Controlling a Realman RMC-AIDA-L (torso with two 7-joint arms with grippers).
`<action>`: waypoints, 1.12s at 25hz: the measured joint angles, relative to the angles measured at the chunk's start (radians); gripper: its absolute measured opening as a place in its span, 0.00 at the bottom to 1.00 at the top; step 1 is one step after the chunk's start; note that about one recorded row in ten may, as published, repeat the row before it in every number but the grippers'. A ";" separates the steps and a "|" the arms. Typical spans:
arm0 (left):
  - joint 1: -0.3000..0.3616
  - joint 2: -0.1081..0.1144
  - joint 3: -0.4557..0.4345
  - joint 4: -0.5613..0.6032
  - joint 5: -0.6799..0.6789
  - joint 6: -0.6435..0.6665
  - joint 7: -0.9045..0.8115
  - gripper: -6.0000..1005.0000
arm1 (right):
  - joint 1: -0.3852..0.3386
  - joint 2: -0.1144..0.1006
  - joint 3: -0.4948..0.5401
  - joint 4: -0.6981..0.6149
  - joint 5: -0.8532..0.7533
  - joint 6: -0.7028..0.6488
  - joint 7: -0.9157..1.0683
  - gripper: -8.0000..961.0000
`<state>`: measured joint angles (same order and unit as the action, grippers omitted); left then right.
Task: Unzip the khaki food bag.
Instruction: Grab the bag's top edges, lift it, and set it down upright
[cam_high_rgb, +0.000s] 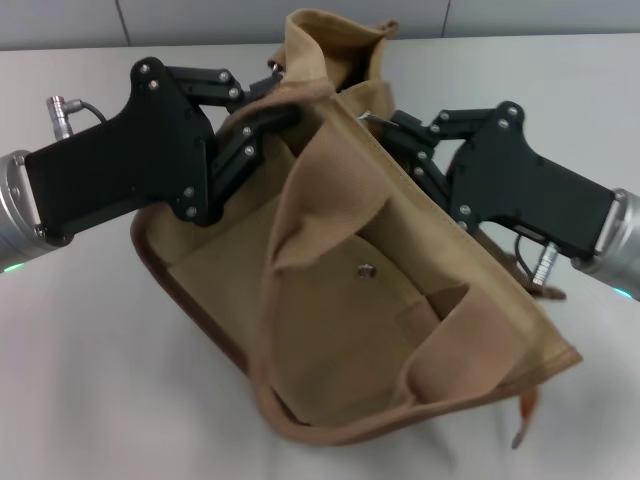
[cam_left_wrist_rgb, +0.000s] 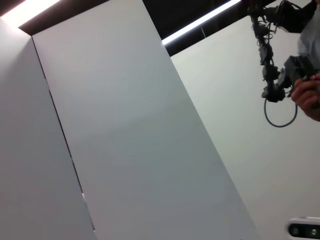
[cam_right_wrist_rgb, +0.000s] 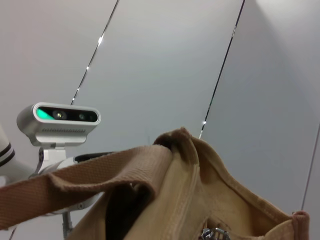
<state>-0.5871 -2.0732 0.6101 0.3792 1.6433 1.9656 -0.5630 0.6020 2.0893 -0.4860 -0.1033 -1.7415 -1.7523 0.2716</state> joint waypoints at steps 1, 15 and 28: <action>0.001 0.000 0.001 0.000 -0.006 0.000 0.000 0.09 | -0.009 0.000 0.001 -0.005 0.000 -0.010 0.000 0.06; 0.003 -0.001 0.003 0.000 -0.033 -0.008 0.000 0.09 | -0.094 -0.005 0.002 -0.045 0.002 -0.062 0.009 0.01; -0.001 -0.001 0.012 0.000 -0.034 -0.003 0.000 0.09 | -0.050 0.002 0.003 -0.027 0.027 -0.086 0.000 0.35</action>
<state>-0.5886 -2.0739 0.6223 0.3788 1.6091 1.9622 -0.5626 0.5524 2.0909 -0.4829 -0.1302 -1.7146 -1.8384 0.2712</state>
